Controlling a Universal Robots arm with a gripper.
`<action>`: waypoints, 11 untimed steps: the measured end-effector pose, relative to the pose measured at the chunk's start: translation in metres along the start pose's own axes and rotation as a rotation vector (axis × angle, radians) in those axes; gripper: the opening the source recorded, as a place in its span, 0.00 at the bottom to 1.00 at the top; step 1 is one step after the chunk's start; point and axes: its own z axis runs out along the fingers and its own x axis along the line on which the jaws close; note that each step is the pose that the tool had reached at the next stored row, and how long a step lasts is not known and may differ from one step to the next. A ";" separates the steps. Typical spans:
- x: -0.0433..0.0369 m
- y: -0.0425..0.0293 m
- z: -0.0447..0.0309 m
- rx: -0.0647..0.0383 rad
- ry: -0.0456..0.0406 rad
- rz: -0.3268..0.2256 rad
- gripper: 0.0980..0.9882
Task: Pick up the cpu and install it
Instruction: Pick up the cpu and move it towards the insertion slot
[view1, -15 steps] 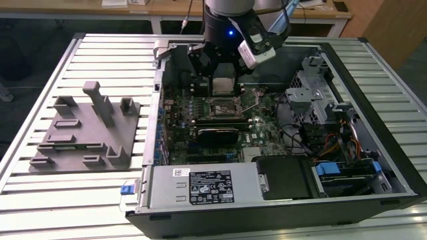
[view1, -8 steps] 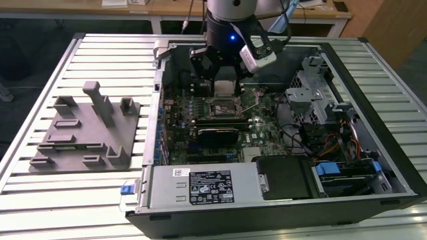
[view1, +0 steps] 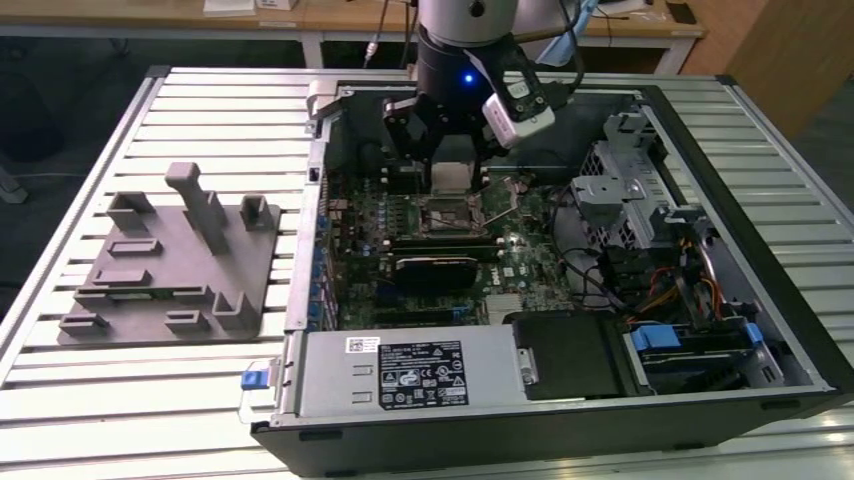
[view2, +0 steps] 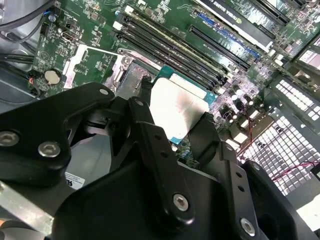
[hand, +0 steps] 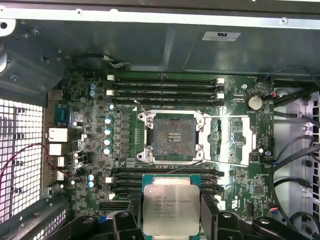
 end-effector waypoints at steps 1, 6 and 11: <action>0.0000 0.0000 0.0000 0.000 0.0000 0.000 0.50; -0.0001 0.0015 0.0010 0.000 0.0000 0.000 0.50; -0.0009 0.0077 0.0057 0.000 0.0000 0.000 0.50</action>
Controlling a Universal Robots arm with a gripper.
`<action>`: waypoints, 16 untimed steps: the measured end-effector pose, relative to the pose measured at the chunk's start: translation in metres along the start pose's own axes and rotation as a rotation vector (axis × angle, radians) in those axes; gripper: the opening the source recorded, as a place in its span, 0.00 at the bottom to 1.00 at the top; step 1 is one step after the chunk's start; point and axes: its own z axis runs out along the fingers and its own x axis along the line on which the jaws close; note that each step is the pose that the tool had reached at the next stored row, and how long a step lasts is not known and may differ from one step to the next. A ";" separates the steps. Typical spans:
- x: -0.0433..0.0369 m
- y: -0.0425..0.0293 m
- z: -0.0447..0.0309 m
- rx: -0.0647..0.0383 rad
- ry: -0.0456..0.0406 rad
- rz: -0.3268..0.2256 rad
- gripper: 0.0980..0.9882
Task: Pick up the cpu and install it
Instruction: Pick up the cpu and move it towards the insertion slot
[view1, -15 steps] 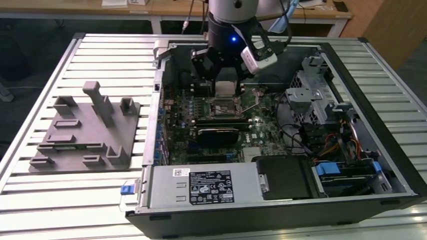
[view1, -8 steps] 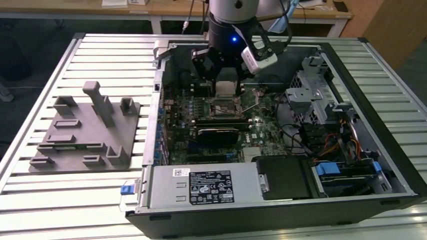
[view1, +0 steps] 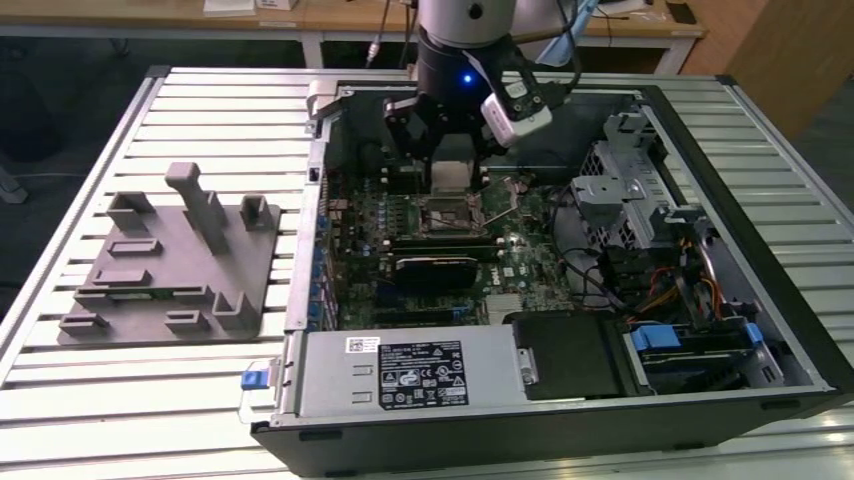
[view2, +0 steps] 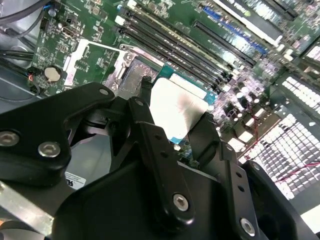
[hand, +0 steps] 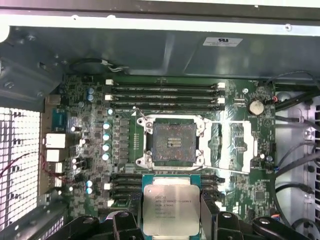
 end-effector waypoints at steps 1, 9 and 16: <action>-0.0010 0.0013 0.0012 0.000 0.0000 0.000 0.50; -0.0052 0.0084 0.0123 0.001 0.0000 0.000 0.50; -0.0066 0.0135 0.0240 0.001 0.0001 0.000 0.50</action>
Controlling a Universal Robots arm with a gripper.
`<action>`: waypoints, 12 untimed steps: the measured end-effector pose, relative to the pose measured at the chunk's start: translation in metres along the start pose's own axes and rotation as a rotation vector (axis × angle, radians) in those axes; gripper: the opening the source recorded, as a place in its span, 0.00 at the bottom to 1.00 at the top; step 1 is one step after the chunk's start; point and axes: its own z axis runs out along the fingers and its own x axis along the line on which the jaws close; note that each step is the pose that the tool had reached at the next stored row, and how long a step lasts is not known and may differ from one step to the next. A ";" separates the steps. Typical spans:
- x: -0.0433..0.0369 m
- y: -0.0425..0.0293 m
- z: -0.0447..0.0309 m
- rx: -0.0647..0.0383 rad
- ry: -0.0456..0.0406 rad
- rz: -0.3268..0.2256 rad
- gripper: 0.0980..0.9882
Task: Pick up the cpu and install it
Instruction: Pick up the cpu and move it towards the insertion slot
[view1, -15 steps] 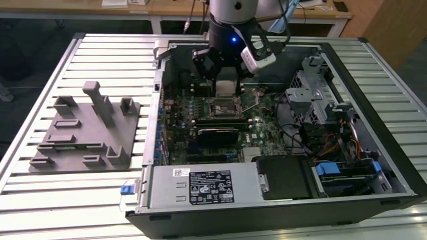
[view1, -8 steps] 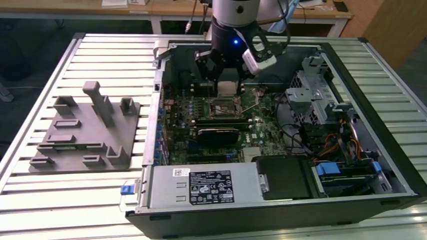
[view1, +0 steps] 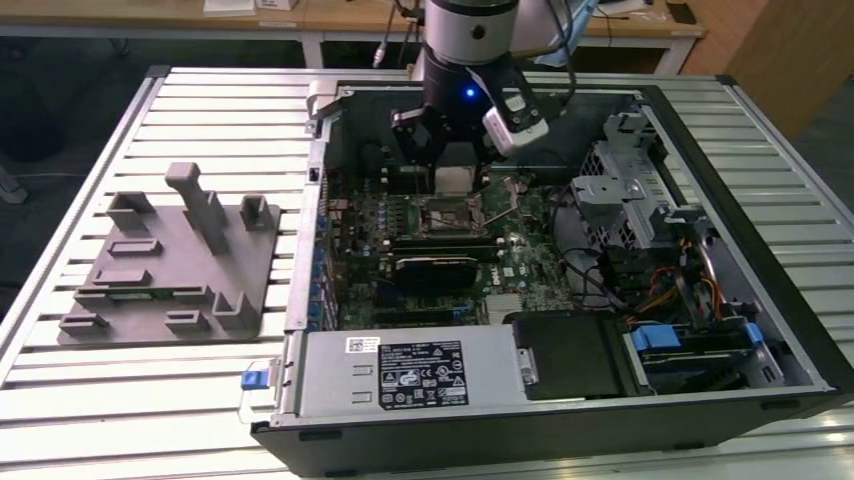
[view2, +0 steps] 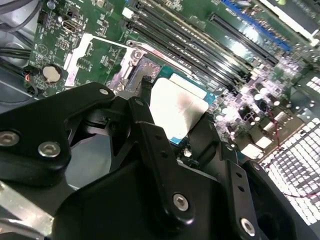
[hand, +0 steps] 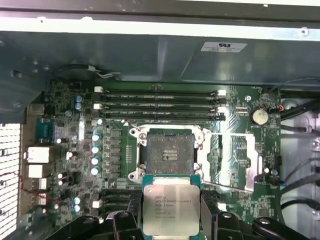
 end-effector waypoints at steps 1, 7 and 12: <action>-0.0006 0.0011 0.0015 0.000 0.0000 0.000 0.50; -0.0024 0.0059 0.0112 0.001 0.0001 -0.003 0.50; -0.0037 0.0079 0.0179 0.001 0.0002 -0.006 0.50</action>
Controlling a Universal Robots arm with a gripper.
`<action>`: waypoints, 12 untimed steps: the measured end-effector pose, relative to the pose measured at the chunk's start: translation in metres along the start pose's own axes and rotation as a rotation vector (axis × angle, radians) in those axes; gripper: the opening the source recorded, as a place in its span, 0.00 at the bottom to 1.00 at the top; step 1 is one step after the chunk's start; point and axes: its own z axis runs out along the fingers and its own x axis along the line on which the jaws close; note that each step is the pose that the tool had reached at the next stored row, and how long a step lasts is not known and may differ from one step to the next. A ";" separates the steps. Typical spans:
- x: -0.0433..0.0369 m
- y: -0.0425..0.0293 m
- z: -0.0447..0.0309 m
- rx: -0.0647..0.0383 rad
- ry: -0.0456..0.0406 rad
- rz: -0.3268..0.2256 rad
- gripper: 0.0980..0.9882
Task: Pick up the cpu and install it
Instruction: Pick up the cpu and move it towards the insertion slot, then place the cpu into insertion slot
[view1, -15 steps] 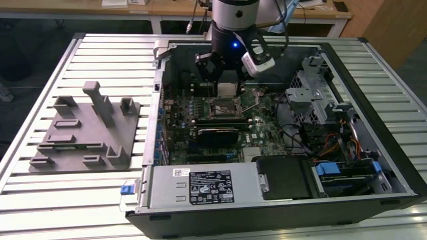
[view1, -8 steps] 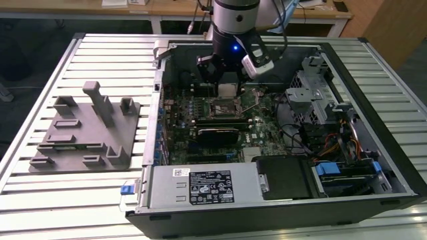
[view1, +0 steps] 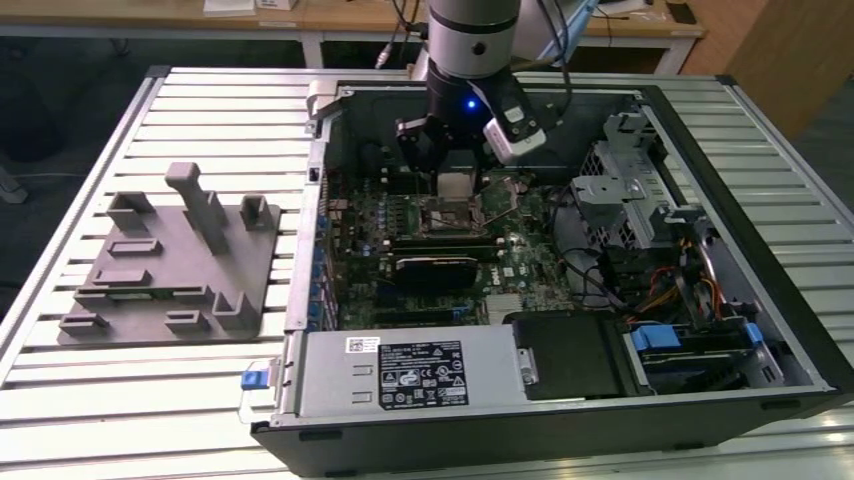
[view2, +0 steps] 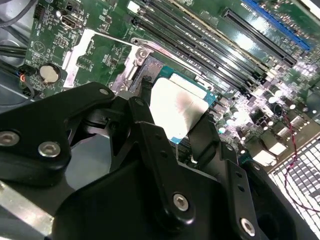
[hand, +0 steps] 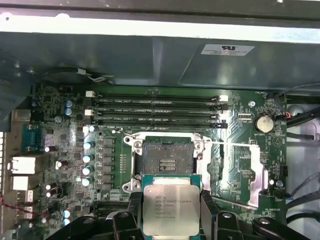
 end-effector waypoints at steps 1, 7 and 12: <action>-0.0001 0.0002 0.0013 0.000 0.0000 0.000 0.50; -0.0001 0.0005 0.0078 0.000 0.0002 -0.001 0.50; -0.0001 0.0005 0.0082 0.000 0.0001 -0.001 0.50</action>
